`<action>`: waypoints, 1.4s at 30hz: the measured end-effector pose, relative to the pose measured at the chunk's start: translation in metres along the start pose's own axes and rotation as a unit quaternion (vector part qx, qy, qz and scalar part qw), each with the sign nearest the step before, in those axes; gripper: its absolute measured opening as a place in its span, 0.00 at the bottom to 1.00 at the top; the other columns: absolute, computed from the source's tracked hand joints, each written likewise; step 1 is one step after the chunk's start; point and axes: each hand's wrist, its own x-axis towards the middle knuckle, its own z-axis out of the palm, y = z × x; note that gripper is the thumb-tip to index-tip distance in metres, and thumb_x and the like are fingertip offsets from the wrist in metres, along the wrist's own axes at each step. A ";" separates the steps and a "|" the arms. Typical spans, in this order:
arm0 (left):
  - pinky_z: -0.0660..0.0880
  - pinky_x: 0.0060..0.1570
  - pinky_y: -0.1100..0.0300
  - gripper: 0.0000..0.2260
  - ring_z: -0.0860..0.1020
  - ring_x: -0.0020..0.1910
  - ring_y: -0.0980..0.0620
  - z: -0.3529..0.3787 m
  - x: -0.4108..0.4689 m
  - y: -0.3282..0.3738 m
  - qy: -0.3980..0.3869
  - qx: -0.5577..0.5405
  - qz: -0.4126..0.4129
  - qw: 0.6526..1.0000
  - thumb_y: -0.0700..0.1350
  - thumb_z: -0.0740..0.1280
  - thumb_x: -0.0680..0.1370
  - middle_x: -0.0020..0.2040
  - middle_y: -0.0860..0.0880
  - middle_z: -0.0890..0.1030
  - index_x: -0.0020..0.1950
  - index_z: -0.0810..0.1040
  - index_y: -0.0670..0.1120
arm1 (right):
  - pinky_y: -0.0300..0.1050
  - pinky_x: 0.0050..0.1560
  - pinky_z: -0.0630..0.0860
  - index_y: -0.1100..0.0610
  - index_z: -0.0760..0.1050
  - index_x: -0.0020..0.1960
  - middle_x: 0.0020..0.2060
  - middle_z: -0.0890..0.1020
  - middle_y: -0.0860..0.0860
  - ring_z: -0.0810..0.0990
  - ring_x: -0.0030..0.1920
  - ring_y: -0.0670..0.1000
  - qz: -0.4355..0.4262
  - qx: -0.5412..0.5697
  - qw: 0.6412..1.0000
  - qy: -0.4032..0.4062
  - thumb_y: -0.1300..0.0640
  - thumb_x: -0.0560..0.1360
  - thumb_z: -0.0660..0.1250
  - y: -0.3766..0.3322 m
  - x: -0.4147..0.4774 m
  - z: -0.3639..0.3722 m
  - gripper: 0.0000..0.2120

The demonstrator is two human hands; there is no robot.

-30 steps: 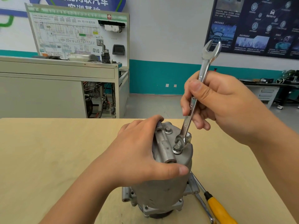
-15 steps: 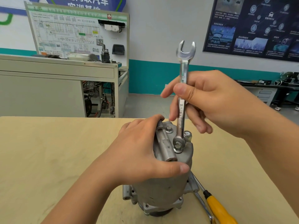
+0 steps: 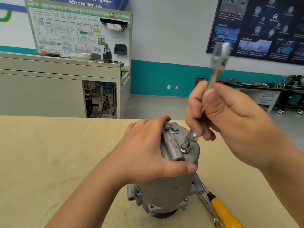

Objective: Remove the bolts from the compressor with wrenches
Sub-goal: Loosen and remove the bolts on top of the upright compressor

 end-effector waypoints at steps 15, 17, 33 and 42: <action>0.57 0.58 0.62 0.48 0.55 0.47 0.68 0.001 -0.003 0.001 0.008 -0.003 -0.011 1.000 0.75 0.61 0.56 0.46 0.73 0.57 0.72 0.53 0.58 | 0.34 0.26 0.65 0.49 0.67 0.37 0.26 0.73 0.47 0.67 0.25 0.47 -0.016 0.069 0.994 0.088 0.35 0.72 0.56 0.004 -0.013 -0.005 0.18; 0.57 0.58 0.63 0.49 0.55 0.47 0.69 0.001 -0.004 0.001 0.008 -0.004 -0.010 1.000 0.75 0.61 0.56 0.46 0.74 0.55 0.73 0.53 0.58 | 0.33 0.26 0.65 0.49 0.67 0.37 0.26 0.74 0.46 0.68 0.24 0.46 -0.014 0.064 0.994 0.087 0.34 0.72 0.56 0.003 -0.012 -0.004 0.18; 0.60 0.57 0.61 0.48 0.57 0.48 0.66 0.003 -0.003 0.000 0.008 0.001 -0.010 1.000 0.74 0.61 0.57 0.49 0.68 0.59 0.72 0.54 0.57 | 0.33 0.24 0.67 0.49 0.69 0.39 0.29 0.79 0.51 0.71 0.22 0.47 -0.023 0.001 0.994 0.107 0.35 0.71 0.57 -0.004 -0.014 0.003 0.18; 0.61 0.55 0.61 0.48 0.60 0.48 0.64 0.002 -0.002 0.001 -0.003 0.005 -0.008 1.000 0.76 0.60 0.55 0.46 0.72 0.60 0.71 0.55 0.57 | 0.36 0.22 0.66 0.51 0.72 0.35 0.27 0.78 0.53 0.70 0.21 0.49 0.016 -0.022 0.994 0.108 0.35 0.70 0.54 -0.007 -0.010 0.006 0.22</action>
